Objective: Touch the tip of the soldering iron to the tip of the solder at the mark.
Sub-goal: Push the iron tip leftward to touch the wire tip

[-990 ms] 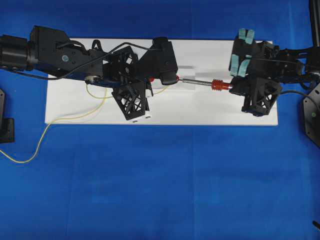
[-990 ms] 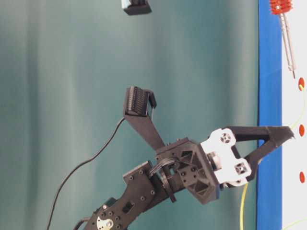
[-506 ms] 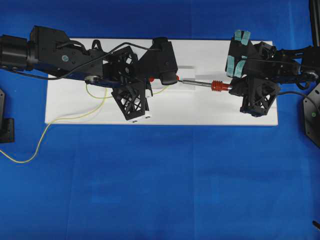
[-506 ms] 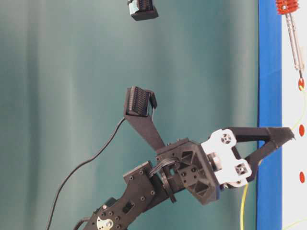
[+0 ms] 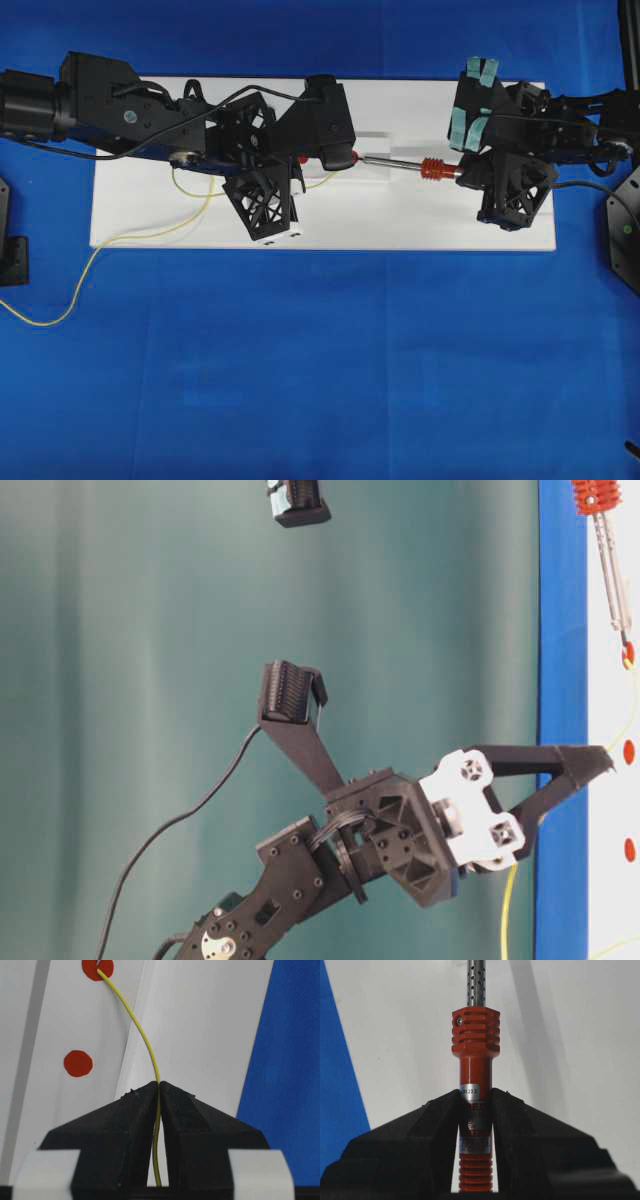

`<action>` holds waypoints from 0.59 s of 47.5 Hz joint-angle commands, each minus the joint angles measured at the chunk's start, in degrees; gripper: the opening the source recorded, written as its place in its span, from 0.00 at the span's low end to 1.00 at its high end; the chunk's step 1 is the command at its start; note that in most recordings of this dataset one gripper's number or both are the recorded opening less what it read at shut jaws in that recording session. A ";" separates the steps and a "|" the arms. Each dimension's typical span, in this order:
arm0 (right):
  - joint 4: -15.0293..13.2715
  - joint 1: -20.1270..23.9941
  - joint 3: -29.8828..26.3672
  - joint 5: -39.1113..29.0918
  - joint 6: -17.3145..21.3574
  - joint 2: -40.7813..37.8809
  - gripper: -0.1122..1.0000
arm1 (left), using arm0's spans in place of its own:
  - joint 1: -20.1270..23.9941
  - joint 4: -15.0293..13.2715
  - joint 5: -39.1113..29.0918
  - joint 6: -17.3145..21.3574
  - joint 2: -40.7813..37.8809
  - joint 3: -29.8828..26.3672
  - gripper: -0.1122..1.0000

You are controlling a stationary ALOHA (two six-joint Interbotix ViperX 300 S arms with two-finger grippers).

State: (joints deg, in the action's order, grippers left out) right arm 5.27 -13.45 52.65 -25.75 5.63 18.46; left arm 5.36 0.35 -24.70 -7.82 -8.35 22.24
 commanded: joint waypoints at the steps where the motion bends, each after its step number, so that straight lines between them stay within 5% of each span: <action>1: -0.26 -0.18 -1.49 0.35 0.00 0.18 0.16 | -0.09 0.18 0.18 0.09 1.23 -0.97 0.13; 28: -0.26 -0.18 -1.49 0.35 0.00 0.18 0.16 | -0.18 0.18 0.18 0.26 1.05 -1.23 0.13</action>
